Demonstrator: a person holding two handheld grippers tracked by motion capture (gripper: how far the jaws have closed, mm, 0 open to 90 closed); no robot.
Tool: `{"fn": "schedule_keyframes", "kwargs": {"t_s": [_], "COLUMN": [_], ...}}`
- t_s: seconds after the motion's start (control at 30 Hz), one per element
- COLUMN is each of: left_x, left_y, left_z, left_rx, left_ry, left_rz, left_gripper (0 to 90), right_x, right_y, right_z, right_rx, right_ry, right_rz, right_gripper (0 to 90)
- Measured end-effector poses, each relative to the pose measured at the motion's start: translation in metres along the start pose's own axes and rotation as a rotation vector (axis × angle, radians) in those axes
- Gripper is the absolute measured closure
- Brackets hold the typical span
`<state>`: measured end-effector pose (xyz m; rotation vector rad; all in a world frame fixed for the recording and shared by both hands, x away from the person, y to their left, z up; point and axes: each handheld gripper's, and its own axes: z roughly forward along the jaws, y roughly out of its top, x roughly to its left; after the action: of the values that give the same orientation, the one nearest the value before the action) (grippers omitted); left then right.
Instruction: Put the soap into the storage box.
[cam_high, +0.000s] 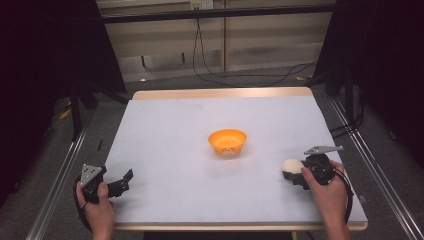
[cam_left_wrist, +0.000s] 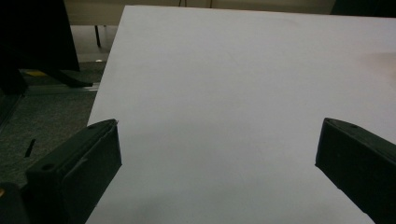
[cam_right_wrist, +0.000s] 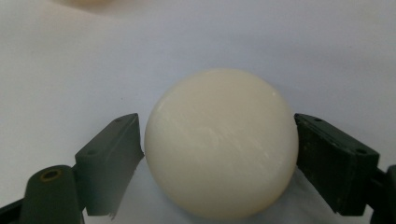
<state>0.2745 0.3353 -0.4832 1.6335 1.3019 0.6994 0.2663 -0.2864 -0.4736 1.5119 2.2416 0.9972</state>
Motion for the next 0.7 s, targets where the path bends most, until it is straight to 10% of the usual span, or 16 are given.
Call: {"fn": "schedule_keyframes", "kwargs": {"t_s": [0.7], "left_x": [0.0005], "left_y": [0.0003], "left_z": [0.0006], "left_rx": [0.006], "left_ry": [0.000], "left_rz": [0.001], "left_gripper": [0.0], "right_x": [0.0031], "right_y": [0.0021], "right_z": [0.0027], "right_rx": [0.024], "right_ry": [-0.034], "right_rz": [0.007], "right_gripper": [23.9]}}
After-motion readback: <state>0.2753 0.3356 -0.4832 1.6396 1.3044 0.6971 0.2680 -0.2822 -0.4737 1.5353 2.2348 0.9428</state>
